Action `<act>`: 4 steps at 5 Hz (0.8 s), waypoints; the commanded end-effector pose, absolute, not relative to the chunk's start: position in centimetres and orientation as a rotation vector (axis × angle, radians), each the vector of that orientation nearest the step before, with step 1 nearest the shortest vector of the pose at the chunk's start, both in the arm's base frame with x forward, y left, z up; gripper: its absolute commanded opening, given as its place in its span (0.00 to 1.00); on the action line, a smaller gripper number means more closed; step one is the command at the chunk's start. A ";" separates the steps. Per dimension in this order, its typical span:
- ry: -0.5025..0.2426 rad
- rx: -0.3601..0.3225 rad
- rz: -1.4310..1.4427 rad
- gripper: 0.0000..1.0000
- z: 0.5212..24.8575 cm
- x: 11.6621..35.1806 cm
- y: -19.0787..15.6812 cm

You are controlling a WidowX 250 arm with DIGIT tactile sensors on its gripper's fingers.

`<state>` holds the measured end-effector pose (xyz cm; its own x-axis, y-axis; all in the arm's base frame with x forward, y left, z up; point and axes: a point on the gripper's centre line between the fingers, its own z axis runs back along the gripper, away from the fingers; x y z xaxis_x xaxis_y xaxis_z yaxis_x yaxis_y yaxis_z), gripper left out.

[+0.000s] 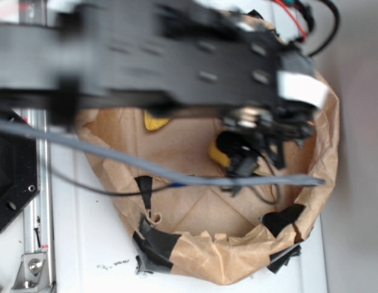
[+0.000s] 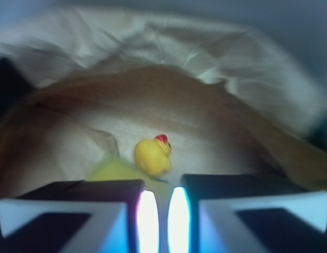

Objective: Grab the yellow duck.

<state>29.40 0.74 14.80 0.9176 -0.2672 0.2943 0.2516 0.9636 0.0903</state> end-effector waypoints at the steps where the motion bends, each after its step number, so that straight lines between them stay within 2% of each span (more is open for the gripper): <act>1: -0.472 -0.091 -0.053 1.00 19.2 28.0 1.7; 2: -0.325 -0.063 0.181 1.00 14.2 29.1 2.5; 3: -0.287 -0.118 0.422 1.00 9.7 29.8 2.3; 4: -0.208 -0.085 0.516 1.00 7.4 30.4 1.9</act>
